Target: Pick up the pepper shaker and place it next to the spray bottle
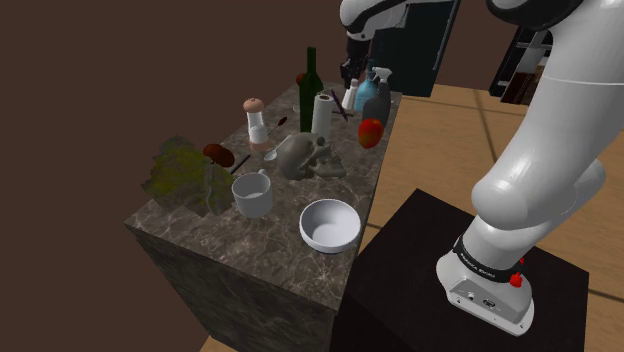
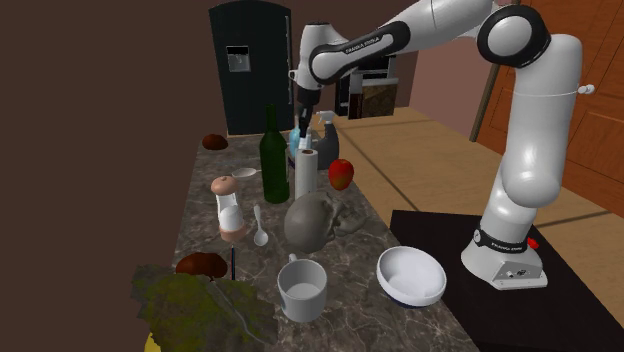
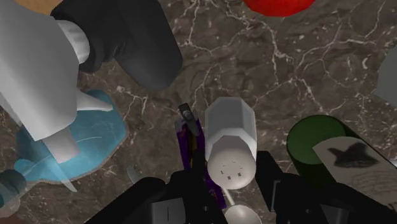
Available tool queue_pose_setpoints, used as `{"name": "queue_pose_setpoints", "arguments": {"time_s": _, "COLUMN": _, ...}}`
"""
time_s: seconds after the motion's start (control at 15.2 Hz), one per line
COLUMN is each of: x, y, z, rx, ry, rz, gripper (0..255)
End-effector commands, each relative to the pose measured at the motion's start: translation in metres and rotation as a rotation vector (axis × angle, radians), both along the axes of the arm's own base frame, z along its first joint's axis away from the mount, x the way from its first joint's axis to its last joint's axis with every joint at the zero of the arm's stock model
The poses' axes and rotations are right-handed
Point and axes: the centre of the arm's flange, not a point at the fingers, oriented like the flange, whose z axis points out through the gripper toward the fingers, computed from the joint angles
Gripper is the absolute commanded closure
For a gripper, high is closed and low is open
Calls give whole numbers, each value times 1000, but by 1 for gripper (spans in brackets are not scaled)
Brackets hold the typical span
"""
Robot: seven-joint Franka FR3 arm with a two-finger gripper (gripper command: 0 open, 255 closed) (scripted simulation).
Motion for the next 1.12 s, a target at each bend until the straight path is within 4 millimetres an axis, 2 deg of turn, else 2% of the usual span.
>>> {"name": "queue_pose_setpoints", "arguments": {"time_s": 0.0, "x": 1, "y": 1, "z": -11, "rx": 0, "ry": -1, "rz": 0, "gripper": 255}}
{"name": "queue_pose_setpoints", "arguments": {"time_s": 0.99, "x": 1, "y": 1, "z": -93, "rx": 0, "ry": -1, "rz": 0, "gripper": 255}}
{"name": "queue_pose_setpoints", "arguments": {"time_s": 1.06, "x": 1, "y": 1, "z": -93, "rx": 0, "ry": -1, "rz": 0, "gripper": 255}}
